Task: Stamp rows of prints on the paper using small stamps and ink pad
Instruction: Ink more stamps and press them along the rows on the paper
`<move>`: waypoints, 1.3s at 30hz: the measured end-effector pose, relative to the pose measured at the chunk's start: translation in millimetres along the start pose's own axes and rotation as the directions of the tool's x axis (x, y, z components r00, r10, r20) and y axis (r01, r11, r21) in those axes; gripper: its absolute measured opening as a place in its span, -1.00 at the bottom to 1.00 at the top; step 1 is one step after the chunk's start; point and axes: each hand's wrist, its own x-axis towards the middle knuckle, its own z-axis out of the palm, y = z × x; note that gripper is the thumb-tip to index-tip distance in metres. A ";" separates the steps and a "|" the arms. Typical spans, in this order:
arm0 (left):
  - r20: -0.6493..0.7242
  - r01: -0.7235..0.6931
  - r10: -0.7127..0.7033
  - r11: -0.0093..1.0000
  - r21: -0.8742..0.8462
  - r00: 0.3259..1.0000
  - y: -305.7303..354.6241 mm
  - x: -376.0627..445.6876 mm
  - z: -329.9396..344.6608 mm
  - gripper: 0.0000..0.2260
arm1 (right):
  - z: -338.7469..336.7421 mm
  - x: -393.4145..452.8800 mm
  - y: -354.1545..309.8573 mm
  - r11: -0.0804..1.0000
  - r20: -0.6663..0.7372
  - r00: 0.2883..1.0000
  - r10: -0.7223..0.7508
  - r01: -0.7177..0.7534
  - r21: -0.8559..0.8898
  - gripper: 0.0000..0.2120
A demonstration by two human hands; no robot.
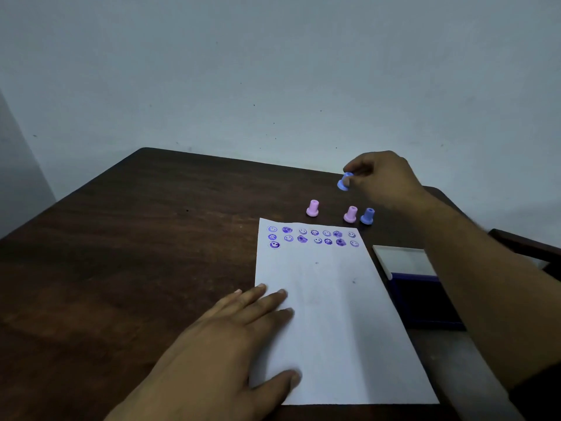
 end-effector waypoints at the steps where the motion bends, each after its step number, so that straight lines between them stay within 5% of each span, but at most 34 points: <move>1: -0.001 -0.005 0.005 1.000 -0.001 1.000 -0.2 0.1 0.3 -0.32 | 1.0 1.1 4.2 1.000 0.020 1.000 0.015 -0.014 -0.008 -0.88; 19: -0.005 -0.003 0.003 1.000 -0.005 1.000 -2.8 -0.2 5.3 -0.33 | 59.6 1.8 41.6 0.988 0.101 0.994 0.033 -0.018 -0.153 -0.88; 26: 0.015 -0.013 0.013 1.000 -0.003 1.000 -1.2 1.3 2.9 -0.34 | 54.6 0.8 36.7 0.975 0.138 0.989 0.058 -0.027 -0.223 -0.62; 39: -0.052 -0.067 0.073 0.992 0.109 0.996 -11.2 5.5 11.1 -0.41 | 61.4 3.6 10.1 0.947 0.146 0.969 -0.197 0.227 -0.226 -0.74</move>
